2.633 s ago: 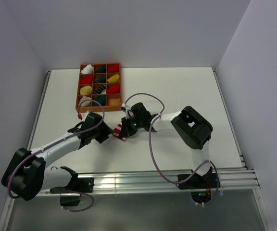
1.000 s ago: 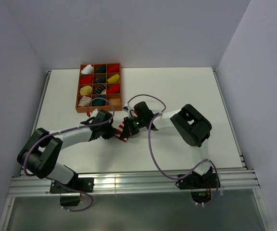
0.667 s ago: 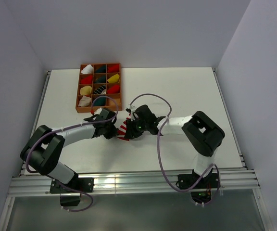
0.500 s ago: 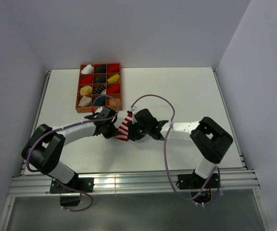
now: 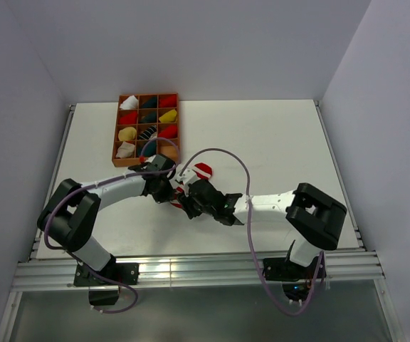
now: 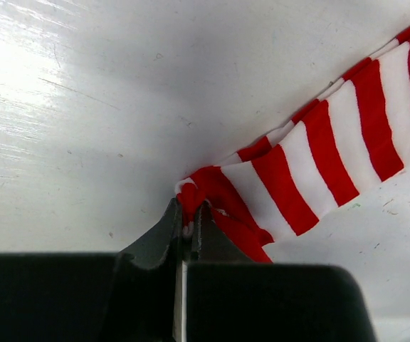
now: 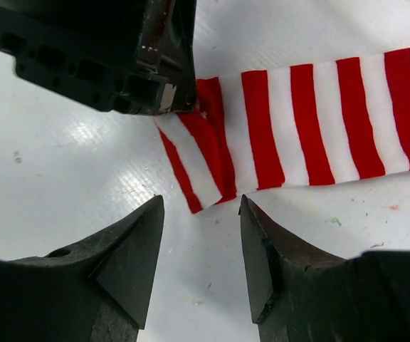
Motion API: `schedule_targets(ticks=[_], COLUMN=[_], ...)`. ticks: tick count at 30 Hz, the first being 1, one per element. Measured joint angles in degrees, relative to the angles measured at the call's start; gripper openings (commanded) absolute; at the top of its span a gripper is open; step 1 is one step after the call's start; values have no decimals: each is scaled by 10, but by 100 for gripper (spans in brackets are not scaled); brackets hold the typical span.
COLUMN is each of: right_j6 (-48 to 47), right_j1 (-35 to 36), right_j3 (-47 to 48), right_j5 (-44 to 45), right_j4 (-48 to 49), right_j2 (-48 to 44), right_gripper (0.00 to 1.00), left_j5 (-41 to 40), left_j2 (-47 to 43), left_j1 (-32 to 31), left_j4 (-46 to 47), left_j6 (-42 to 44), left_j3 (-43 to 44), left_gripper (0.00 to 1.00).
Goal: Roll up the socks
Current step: Roll the sock at the center of the board.
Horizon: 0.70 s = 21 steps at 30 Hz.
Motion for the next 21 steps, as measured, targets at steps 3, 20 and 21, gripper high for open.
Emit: schedule_targets(ticks=[3,20,21], right_j6=[-13,-82,-85], right_j1=[6,47,47], right_j3=[2,22,22], right_j5=[17,50,52], right_j4=[11,49,51], right_j2=[19,70,75], right_gripper=[55,57,57], left_j5=[1,5,5], left_j2=[1,9,9], left_j1=[0,0,0], left_j4=[-2,-13,-13], left_j6=[3,19,20], left_j3=[2,13,13], left_gripper=[0,1,1])
